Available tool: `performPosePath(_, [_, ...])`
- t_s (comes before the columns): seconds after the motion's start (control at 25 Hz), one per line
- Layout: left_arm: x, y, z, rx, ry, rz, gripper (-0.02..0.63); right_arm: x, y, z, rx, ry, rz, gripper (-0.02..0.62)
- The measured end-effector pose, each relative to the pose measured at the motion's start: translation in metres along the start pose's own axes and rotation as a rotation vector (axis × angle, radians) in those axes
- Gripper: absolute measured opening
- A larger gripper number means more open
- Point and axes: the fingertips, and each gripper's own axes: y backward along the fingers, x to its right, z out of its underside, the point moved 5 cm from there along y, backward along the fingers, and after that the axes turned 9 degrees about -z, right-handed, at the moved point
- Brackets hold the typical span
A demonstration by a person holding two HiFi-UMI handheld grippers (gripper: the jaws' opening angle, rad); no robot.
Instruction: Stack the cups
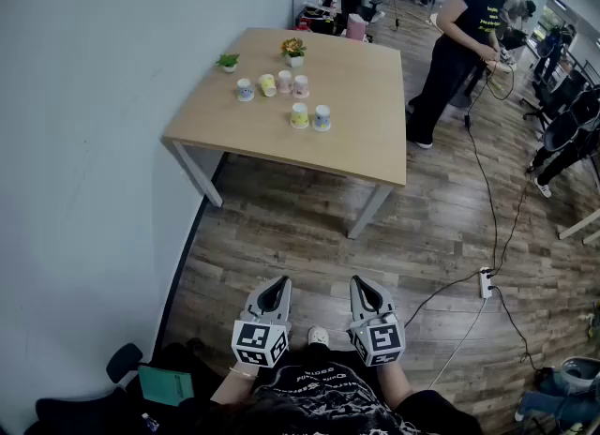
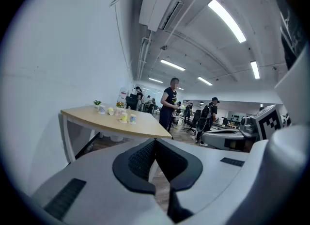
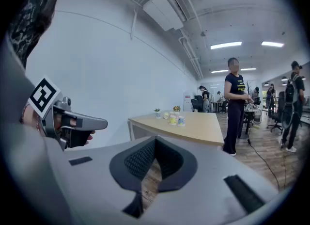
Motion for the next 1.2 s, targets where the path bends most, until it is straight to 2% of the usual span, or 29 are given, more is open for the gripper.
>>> performPosePath(0.48, [0.002,0.006,0.002,0.005,-0.004,-0.021,0.006,-0.009,0.0,-0.004,0.004,0.053,-0.044,0.002])
performPosePath(0.76, [-0.003,0.007,0.003,-0.002,0.034,-0.017,0.006,-0.003,0.0,-0.009,0.043,0.012,-0.042,0.005])
performPosePath(0.8, [-0.004,0.007,0.004,-0.011,0.044,-0.017,0.008,-0.003,-0.002,-0.01,0.046,-0.004,-0.056,0.018])
performPosePath(0.84, [-0.005,0.005,0.005,-0.023,0.058,-0.009,0.017,-0.002,-0.003,-0.01,0.046,-0.016,-0.073,0.105])
performPosePath(0.88, [-0.005,0.003,0.005,-0.036,0.072,0.007,0.081,-0.002,-0.004,-0.01,0.043,-0.021,-0.087,0.16])
performPosePath(0.92, [-0.004,0.001,0.006,-0.05,0.079,0.025,0.182,0.0,-0.005,-0.009,0.041,-0.02,-0.096,0.196])
performPosePath(0.96, [-0.002,-0.002,0.005,-0.059,0.077,0.037,0.239,0.003,-0.005,-0.009,0.039,-0.02,-0.101,0.226])
performPosePath(1.04, [0.002,-0.008,0.002,-0.06,0.063,0.046,0.258,0.01,-0.006,-0.009,0.036,-0.027,-0.109,0.307])
performPosePath(1.12, [0.005,-0.014,-0.003,-0.055,0.065,0.047,0.282,0.018,-0.007,-0.01,0.031,-0.029,-0.116,0.308])
performPosePath(1.2, [0.009,-0.02,-0.007,-0.049,0.069,0.045,0.337,0.025,-0.008,-0.01,0.02,-0.021,-0.126,0.308])
